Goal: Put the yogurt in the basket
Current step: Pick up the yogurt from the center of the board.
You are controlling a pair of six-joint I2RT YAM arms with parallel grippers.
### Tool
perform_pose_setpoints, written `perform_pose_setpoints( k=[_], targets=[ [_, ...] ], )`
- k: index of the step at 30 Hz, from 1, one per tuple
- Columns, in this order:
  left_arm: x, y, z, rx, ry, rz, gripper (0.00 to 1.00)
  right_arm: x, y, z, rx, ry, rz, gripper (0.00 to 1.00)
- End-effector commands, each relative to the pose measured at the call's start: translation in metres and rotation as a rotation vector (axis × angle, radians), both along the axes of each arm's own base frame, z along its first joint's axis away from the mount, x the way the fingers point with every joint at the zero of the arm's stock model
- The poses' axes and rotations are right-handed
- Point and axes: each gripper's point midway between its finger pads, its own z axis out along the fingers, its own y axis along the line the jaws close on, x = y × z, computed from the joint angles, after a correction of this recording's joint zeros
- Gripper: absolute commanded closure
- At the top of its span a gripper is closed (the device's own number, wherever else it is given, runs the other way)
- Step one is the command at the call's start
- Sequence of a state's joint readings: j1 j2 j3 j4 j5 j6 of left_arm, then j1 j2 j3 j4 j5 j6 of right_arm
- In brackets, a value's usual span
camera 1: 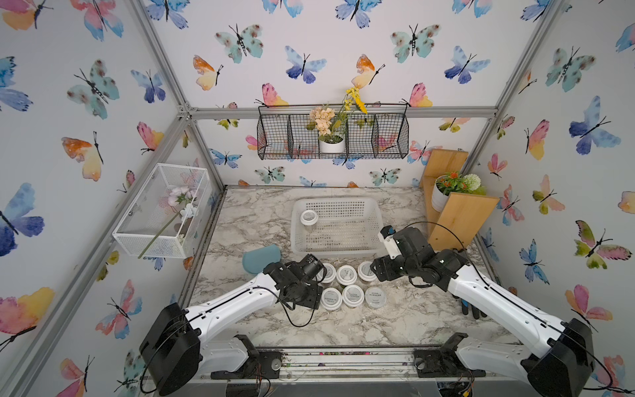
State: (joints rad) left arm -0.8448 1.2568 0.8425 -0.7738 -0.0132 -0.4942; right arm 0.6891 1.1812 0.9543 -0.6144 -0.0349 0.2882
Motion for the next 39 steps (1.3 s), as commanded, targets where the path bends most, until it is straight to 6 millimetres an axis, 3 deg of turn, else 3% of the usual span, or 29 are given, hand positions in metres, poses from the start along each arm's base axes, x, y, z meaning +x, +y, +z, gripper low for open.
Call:
perform_pose_setpoints(
  k=[1, 16, 24, 32, 39],
  targets=[
    [0.003, 0.011, 0.003, 0.079, -0.014, -0.001, 0.27, -0.001, -0.003, -0.007, -0.028, 0.005, -0.013, 0.21],
    [0.014, 0.016, 0.040, 0.130, -0.063, -0.014, 0.30, -0.004, 0.000, -0.014, -0.053, 0.019, -0.003, 0.22],
    [0.028, 0.006, 0.067, 0.146, -0.088, -0.048, 0.33, -0.007, 0.002, -0.018, -0.066, 0.025, 0.002, 0.21],
    [0.055, -0.008, 0.093, 0.137, -0.133, -0.074, 0.33, -0.010, 0.005, -0.021, -0.076, 0.032, 0.015, 0.21],
    [0.090, -0.010, 0.126, 0.115, -0.195, -0.062, 0.33, -0.012, 0.007, -0.024, -0.088, 0.039, 0.022, 0.21]
  ],
)
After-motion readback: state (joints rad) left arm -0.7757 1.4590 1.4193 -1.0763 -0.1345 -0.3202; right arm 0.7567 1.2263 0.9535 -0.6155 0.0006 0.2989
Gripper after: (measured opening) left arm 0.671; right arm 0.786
